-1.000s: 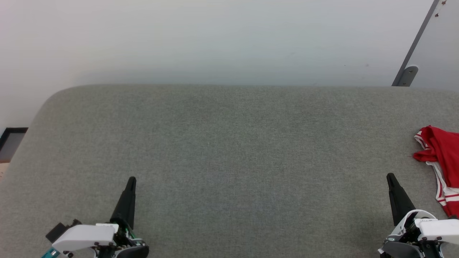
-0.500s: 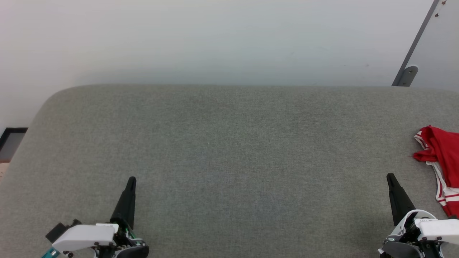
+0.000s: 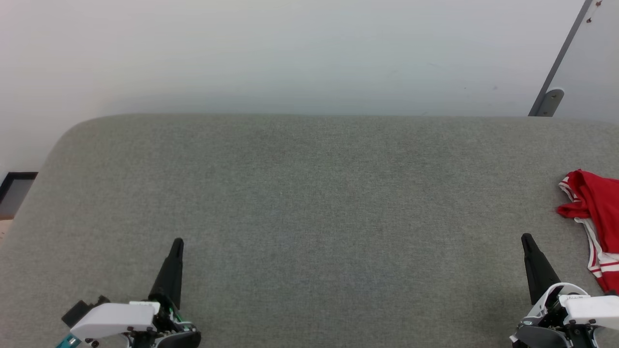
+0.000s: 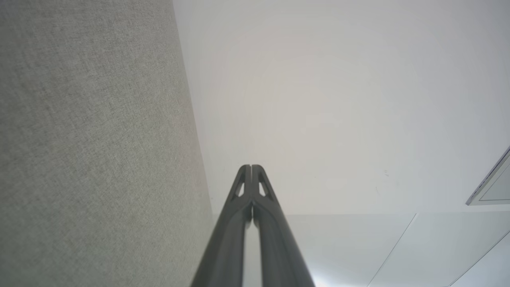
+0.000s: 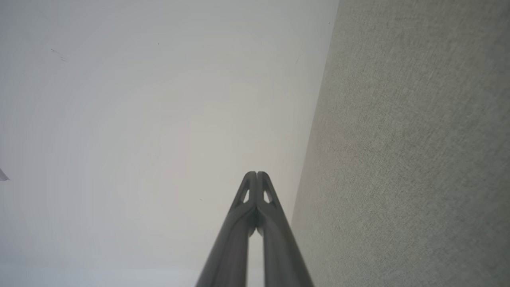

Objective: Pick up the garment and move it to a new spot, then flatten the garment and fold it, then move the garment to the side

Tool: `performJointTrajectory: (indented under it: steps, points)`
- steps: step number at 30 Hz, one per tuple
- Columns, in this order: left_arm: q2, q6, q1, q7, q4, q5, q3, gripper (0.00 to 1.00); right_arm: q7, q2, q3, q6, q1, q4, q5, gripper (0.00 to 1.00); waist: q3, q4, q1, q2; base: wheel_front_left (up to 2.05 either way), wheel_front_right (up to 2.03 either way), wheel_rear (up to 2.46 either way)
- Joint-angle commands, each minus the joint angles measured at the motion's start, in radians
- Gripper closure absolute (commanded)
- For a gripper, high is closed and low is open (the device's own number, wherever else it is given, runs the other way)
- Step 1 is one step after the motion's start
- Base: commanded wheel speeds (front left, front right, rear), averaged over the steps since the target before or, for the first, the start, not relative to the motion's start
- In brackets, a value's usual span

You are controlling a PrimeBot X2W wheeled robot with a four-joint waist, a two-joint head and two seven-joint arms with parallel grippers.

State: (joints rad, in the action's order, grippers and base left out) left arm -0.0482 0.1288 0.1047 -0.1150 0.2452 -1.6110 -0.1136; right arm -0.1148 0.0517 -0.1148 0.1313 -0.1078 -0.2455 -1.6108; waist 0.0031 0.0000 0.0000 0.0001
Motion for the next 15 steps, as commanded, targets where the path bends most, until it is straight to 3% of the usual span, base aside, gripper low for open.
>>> performJointTrajectory:
  steps: [1, 15]
  points:
    - [0.000, 0.003, 0.010, -0.003, 0.001, -0.002, -0.003, 1.00, -0.002, -0.004, 0.000, -0.001, -0.003, 0.001, -0.004, 1.00, 0.000, 0.000, 0.0000, -0.0001, 0.00, 0.00, 0.00]
    - [0.000, 0.003, 0.010, -0.003, 0.001, -0.002, -0.003, 1.00, -0.002, -0.004, 0.000, -0.001, -0.003, 0.001, -0.004, 1.00, 0.000, 0.000, 0.0000, -0.0001, 0.00, 0.00, 0.00]
